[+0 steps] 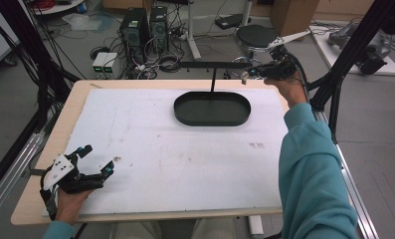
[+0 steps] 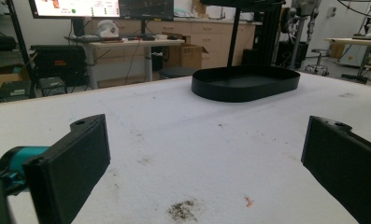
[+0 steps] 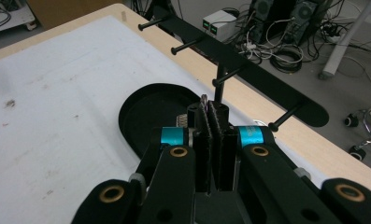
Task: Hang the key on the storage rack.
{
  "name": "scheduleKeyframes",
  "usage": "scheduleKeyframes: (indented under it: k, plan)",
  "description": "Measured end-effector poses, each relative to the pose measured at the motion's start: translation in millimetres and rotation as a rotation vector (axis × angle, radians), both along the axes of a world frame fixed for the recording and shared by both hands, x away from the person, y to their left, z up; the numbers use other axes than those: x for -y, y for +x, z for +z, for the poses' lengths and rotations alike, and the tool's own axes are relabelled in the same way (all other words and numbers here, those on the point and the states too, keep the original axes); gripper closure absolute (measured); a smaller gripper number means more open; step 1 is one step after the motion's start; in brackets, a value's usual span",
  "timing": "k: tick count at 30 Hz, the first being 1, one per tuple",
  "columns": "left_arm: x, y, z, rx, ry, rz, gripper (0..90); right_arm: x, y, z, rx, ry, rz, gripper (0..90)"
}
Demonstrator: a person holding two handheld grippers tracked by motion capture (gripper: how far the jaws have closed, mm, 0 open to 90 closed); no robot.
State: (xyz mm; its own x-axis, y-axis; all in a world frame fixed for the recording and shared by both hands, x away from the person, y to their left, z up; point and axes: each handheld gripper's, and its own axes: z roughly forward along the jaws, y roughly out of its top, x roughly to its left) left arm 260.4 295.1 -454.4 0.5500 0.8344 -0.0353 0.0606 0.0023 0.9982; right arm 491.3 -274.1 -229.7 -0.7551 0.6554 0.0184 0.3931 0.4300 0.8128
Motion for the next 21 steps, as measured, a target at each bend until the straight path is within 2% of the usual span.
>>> scheduleKeyframes:
  k: [6, 9, 21]
  plan:
    - [0.0, 0.2, 0.0, -0.003, 0.002, -0.001, 1.7, -1.3, 15.1, -1.3, -0.009, -0.020, -0.019, 88.9]
    - [0.1, 0.4, 0.1, -0.003, 0.002, -0.002, 1.7, 0.0, 19.7, -3.6, -0.014, -0.013, -0.027, 88.9]
    - [0.2, 0.7, 0.0, -0.002, 0.001, -0.005, 1.7, 3.8, 32.4, -16.0, -0.053, -0.055, -0.059, 88.8]
